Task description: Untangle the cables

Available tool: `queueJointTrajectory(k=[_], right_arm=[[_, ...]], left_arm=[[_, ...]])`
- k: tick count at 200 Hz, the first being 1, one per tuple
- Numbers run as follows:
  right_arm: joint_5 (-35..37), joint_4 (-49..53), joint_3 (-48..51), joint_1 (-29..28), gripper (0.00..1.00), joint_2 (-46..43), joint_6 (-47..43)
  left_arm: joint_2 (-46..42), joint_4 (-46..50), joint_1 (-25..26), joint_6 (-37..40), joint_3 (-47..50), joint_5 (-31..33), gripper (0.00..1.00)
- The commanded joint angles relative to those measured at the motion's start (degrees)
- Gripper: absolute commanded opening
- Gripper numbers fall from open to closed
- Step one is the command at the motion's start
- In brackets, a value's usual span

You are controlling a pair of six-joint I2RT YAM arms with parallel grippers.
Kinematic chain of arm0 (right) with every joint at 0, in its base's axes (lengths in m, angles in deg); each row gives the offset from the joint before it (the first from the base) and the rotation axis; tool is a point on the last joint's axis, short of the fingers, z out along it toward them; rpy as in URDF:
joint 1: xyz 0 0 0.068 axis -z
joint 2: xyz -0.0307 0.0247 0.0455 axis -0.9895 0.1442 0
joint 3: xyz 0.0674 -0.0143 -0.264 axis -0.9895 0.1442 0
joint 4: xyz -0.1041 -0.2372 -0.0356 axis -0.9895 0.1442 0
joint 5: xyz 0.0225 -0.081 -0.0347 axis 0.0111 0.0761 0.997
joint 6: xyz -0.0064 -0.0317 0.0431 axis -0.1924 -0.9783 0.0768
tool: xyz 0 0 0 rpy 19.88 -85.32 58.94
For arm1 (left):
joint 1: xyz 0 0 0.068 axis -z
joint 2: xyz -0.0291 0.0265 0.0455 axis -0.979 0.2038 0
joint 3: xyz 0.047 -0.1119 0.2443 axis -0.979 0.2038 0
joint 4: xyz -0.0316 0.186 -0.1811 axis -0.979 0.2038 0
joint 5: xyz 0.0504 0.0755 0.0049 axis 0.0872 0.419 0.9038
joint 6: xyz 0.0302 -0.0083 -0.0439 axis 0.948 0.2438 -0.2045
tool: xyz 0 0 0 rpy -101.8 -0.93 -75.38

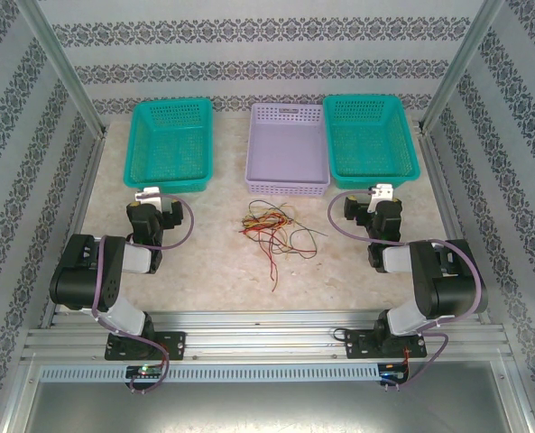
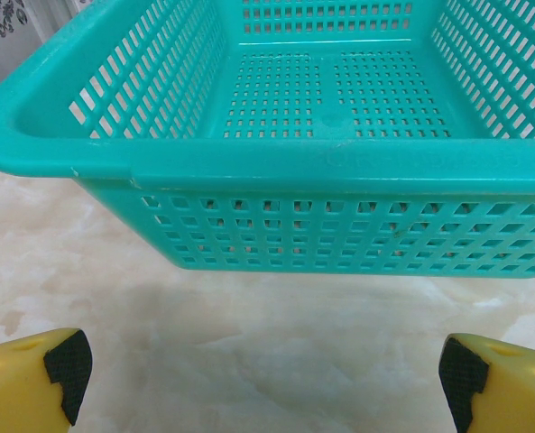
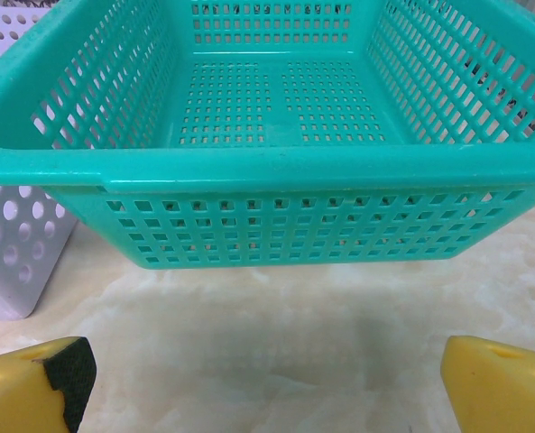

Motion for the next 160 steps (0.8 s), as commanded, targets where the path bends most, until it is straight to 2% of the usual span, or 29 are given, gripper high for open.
queueJointTrajectory(k=[1, 43, 69, 94, 121, 145, 160], right_arm=[[-0.64, -1.01, -1.06, 0.38, 0.98, -0.65, -0.33], [-3.7, 0.49, -1.89, 0.33, 0.98, -0.94, -1.54], [0.86, -1.33, 0.15, 0.54, 0.98, -2.88, 0.42], [-3.13, 0.99, -0.12, 0.12, 0.98, -5.33, -1.78], [0.3, 7.03, 0.43, -1.51, 0.98, -11.95, -1.33], [-1.49, 12.69, 0.6, -2.6, 0.98, -18.25, -0.26], [-2.21, 15.81, 0.6, -3.9, 0.98, -23.11, 0.53]], left_arm=[[-0.2, -1.77, 0.39, 0.26, 0.05, -0.54, 1.0], [-0.21, -1.72, 0.39, 0.26, 0.05, -0.54, 1.0], [-0.28, -1.77, 0.39, 0.28, 0.05, -0.54, 1.0], [-0.17, -1.77, 0.39, 0.27, 0.1, -0.54, 1.0], [-0.17, -1.77, 0.39, 0.26, 0.02, -0.51, 1.0], [-0.21, -2.24, 0.39, 0.14, 0.33, -0.31, 1.0], [-1.0, -7.07, 0.39, -0.88, 2.96, 2.23, 1.0]])
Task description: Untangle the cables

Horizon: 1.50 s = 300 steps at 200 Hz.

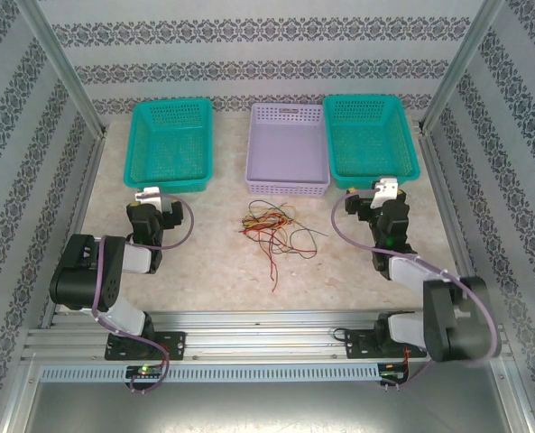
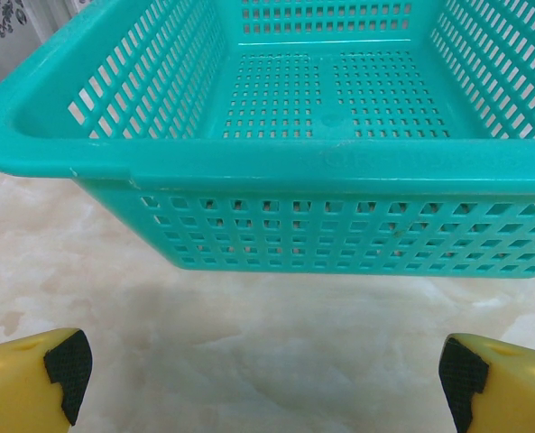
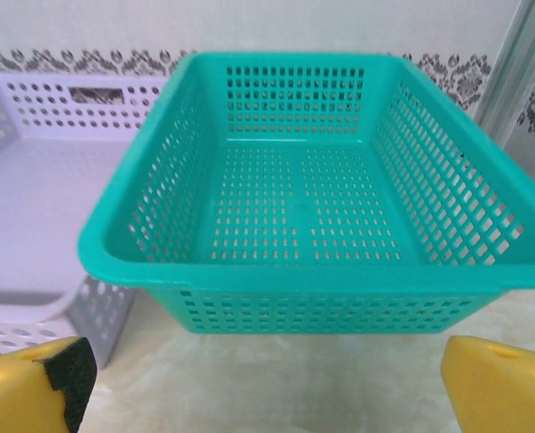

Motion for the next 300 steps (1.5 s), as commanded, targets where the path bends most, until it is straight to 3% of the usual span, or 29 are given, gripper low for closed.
queueJointTrajectory(k=[1, 22, 50, 71, 90, 130, 172, 211, 226, 253, 300], right_arm=[[-1.1, 6.68, 0.52, -1.9, 0.98, -6.48, 1.41], [-2.49, 12.57, -0.72, -3.43, 0.98, -14.22, 3.58], [-13.35, 15.8, -3.75, -1.96, 0.98, -22.73, 11.16], [-9.74, 13.93, -1.62, -1.33, 0.98, -28.68, 21.55], [-4.43, 18.94, -1.02, -0.34, 0.98, -33.07, 34.19], [-13.08, 23.76, -5.83, 0.02, 0.98, -31.0, 31.72], [-13.79, 24.92, -6.15, -0.69, 0.98, -27.43, 33.19], [-14.85, 35.27, -10.07, -1.16, 0.98, -25.02, 27.88], [-15.06, 39.43, -11.94, -1.81, 0.98, -23.12, 27.4], [-15.35, 44.91, -12.57, -4.54, 0.98, -20.54, 27.97], [-6.59, 49.15, -12.74, -15.58, 0.97, -17.03, 27.01]], left_arm=[[-1.05, -7.3, 0.39, -0.94, 3.15, 2.51, 1.0], [-1.69, -15.4, 0.81, 0.43, 7.54, 1.22, 1.0], [-9.97, -9.5, 3.54, 1.22, 8.57, 7.74, 1.0], [-16.33, -3.23, 4.1, 2.44, 7.35, 6.84, 1.0], [-23.98, 2.94, 4.86, -0.69, 6.89, 8.16, 1.0], [-38.21, 17.31, 5.31, -6.51, 4.72, 3.68, 1.0], [-47.0, 33.52, 5.92, -23.59, -1.88, 1.2, 1.0], [-48.43, 39.36, 4.96, -44.44, -4.04, -6.09, 1.0], [-47.69, 38.85, 3.91, -44.18, -4.48, -11.26, 1.0], [-48.74, 34.48, 3.9, -47.0, -1.82, -10.89, 1.0], [-38.09, 56.89, 4.63, -40.76, -16.19, -18.11, 1.0]])
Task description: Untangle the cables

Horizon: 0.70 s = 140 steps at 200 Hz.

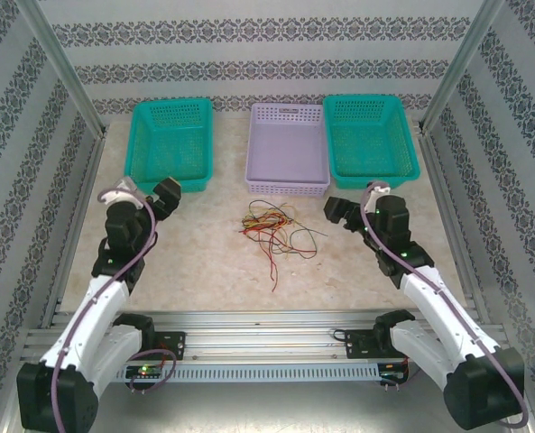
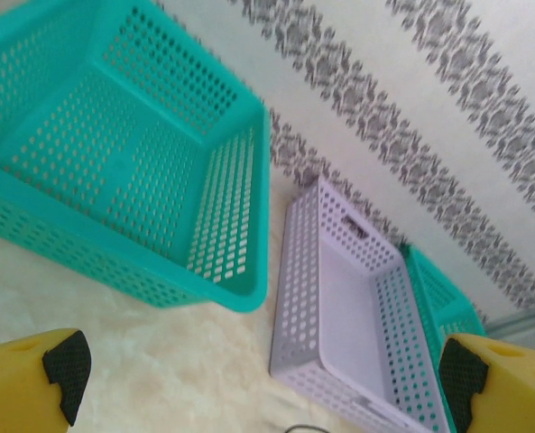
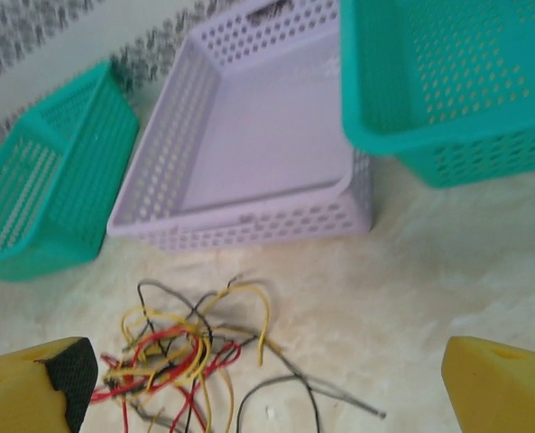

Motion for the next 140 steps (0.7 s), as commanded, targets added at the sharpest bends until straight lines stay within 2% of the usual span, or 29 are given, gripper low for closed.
queueJointTrajectory(k=[1, 21, 42, 63, 104, 140], right_arm=[[5.18, 4.83, -1.27, -4.79, 0.97, 2.6, -1.41], [6.17, 5.4, -2.26, -10.46, 0.95, 6.58, -1.16], [8.12, 5.2, -3.7, -17.01, 0.94, 10.72, -1.04], [4.97, 0.38, -5.13, -20.62, 0.93, 15.09, -0.14], [3.81, -0.19, -10.32, -24.31, 0.89, 23.86, -1.62], [4.91, -3.6, -8.14, -24.13, 0.89, 23.12, -0.77]], left_arm=[[4.16, 11.31, 0.2, 2.5, -6.18, -4.54, 1.0], [6.22, 18.11, 1.77, 3.47, -8.86, 0.46, 1.0], [8.46, 25.33, 3.76, 4.68, -11.53, 1.1, 1.0], [10.1, 28.77, 8.11, 5.72, -11.48, 3.24, 1.0], [13.01, 25.5, 18.48, 5.21, -7.18, 1.5, 0.97], [19.26, 18.18, 23.47, 2.15, -4.68, -3.71, 0.94]])
